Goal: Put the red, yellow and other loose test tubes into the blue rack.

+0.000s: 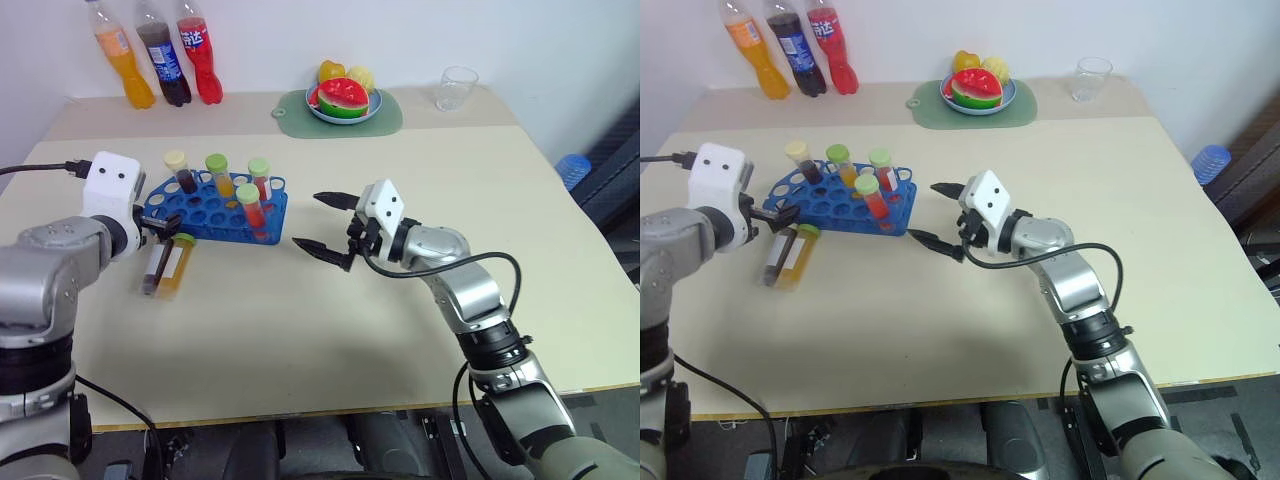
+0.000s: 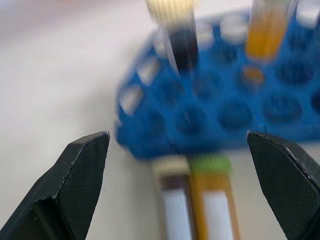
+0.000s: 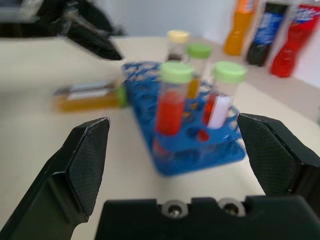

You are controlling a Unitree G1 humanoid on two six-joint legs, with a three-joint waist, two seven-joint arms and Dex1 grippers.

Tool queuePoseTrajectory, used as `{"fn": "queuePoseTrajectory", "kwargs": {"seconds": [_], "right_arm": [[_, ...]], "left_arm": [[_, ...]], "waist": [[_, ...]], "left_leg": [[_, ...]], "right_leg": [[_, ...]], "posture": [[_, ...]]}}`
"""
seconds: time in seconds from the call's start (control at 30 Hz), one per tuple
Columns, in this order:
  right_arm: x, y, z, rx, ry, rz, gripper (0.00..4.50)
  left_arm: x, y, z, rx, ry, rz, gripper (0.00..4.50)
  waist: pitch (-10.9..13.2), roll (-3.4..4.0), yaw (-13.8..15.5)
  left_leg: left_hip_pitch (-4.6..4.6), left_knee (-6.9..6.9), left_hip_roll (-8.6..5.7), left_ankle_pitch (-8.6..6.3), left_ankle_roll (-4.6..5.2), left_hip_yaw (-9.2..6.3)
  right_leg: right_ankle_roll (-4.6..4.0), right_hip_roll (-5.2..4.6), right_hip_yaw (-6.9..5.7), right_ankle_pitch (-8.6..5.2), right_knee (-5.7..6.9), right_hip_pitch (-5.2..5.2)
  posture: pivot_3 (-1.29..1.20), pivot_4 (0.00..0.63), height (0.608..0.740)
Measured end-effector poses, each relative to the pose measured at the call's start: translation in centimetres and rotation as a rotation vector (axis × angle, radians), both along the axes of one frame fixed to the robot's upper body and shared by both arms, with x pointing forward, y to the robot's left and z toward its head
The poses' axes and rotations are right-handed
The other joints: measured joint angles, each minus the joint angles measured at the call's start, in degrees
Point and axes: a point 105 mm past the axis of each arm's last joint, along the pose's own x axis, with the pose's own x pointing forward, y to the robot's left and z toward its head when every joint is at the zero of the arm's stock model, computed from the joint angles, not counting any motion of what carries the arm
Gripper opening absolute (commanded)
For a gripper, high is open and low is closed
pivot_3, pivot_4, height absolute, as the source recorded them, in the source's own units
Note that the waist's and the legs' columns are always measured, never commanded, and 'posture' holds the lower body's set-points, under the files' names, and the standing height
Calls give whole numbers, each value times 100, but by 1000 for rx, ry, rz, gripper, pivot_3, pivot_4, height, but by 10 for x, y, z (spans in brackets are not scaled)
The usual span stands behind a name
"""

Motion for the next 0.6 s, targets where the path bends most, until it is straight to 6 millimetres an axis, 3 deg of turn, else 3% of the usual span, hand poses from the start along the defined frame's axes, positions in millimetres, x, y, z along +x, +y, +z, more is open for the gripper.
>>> {"fn": "queuePoseTrajectory", "kwargs": {"seconds": [0.07,0.27,0.6], "right_arm": [[-4,-6,-4,-35,12,6,4465],[-13,-27,-15,-115,37,-1,4465],[-24,-35,-18,-158,40,22,4465]], "left_arm": [[0,3,-1,-40,78,16,4500],[4,-15,-13,-119,203,-72,4500],[7,-24,-38,-137,277,-12,4500]], "waist": [[1,-2,2],[1,-3,13],[3,-5,158]], "left_leg": [[-1,0,-3,0,0,1],[-2,1,-1,1,-2,2],[-1,4,-1,2,-3,-2]], "right_leg": [[0,-3,-1,0,-2,1],[0,-10,1,0,-6,0],[1,-14,3,0,-5,-2]], "posture": [[0,150,734],[0,150,734],[0,150,734]]}}
